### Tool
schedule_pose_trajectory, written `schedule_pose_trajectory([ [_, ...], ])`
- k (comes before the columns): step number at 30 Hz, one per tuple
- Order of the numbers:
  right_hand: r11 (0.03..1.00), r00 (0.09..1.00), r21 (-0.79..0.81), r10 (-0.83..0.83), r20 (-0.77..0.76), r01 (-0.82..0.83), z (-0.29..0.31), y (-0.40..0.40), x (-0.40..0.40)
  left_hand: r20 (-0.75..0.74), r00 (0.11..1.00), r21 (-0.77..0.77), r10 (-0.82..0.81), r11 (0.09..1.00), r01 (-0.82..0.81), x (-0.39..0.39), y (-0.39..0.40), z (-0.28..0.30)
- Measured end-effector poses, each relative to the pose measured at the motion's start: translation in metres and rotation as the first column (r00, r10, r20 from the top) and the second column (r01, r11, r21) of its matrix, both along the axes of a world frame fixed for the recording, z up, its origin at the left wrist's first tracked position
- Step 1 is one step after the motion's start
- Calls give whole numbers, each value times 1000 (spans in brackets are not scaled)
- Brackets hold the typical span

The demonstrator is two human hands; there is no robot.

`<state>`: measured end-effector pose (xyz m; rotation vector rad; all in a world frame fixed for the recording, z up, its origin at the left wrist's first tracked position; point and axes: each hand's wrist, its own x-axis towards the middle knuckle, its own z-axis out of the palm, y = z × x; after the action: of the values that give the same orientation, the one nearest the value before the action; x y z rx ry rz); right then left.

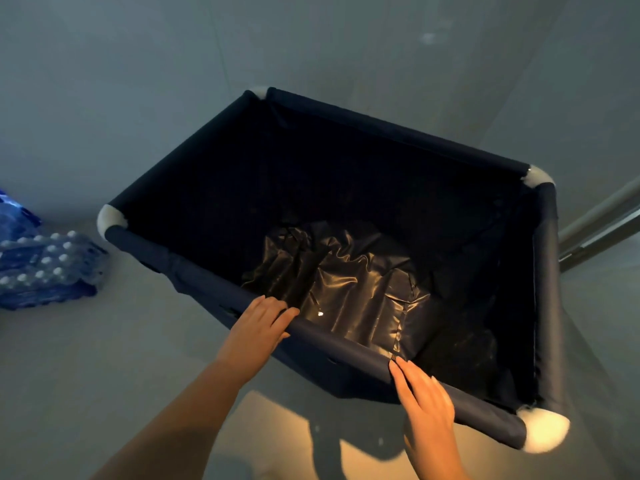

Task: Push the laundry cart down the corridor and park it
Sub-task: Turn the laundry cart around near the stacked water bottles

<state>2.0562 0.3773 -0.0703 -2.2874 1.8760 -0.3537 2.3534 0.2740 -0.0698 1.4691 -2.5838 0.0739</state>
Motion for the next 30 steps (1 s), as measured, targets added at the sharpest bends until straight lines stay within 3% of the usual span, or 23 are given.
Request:
schedule_pose_trajectory([
  [15, 998, 999, 58, 7, 39, -9, -9, -51, 140, -38, 996, -88, 79, 993, -82, 143, -35, -5],
  [23, 991, 992, 38, 125, -10, -125, -9, -70, 187, -76, 981, -158, 179, 969, -189, 200, -18, -13],
  [30, 960, 960, 36, 280, -24, -279, -8, -80, 211, -111, 949, -96, 295, 947, -305, 231, 17, -19],
])
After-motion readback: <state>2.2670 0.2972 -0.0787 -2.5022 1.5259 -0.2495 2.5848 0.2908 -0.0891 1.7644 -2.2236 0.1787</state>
